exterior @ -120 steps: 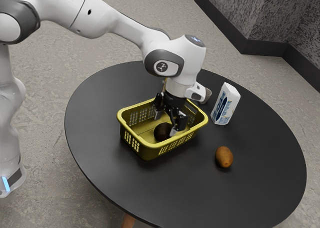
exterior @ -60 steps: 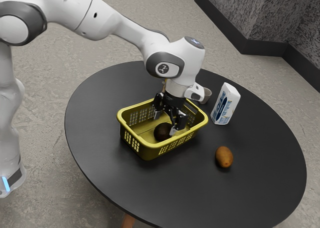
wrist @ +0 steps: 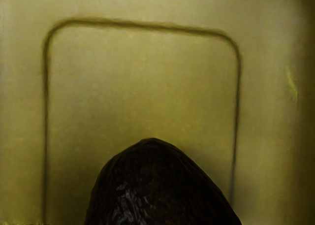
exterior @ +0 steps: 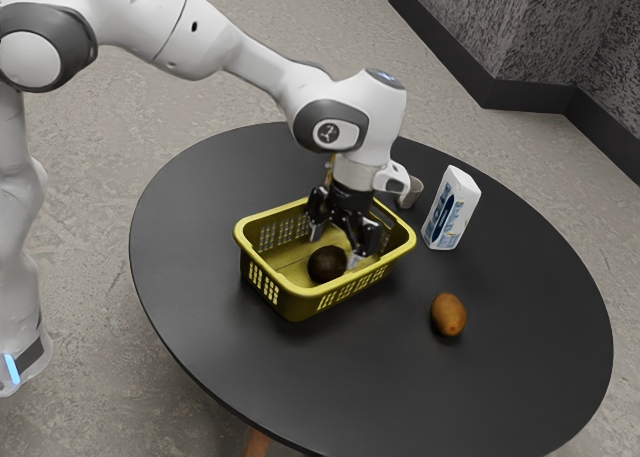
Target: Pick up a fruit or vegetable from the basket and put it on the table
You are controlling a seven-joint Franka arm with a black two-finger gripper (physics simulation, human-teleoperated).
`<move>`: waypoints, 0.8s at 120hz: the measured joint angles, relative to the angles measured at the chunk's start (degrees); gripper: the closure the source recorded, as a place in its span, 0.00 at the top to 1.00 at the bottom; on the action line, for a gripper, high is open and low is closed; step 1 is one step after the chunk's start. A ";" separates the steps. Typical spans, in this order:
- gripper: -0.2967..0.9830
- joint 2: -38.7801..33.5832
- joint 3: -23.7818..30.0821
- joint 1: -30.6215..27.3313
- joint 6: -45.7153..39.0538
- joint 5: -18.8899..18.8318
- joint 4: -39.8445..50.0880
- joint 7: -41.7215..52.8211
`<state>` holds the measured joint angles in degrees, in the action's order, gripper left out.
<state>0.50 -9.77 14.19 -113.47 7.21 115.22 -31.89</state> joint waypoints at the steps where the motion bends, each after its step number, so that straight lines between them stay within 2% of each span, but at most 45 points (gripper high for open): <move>1: 0.77 0.04 0.00 -0.01 0.00 0.04 -0.01 -0.28; 44: 0.77 -0.55 -0.73 2.13 0.35 3.04 -0.54 -14.21; 52: 0.77 -2.03 -2.75 4.70 0.81 3.01 -0.59 -16.15; 63: 0.77 -4.09 -6.92 7.58 2.37 1.62 -1.16 -18.39; 78: 0.77 -8.31 -8.95 1.60 8.54 -2.58 -7.46 -21.31; 96: 0.77 -6.70 -9.19 1.45 14.87 -4.72 -9.80 -25.61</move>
<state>-6.20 -18.96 15.65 -98.60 2.50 105.42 -57.50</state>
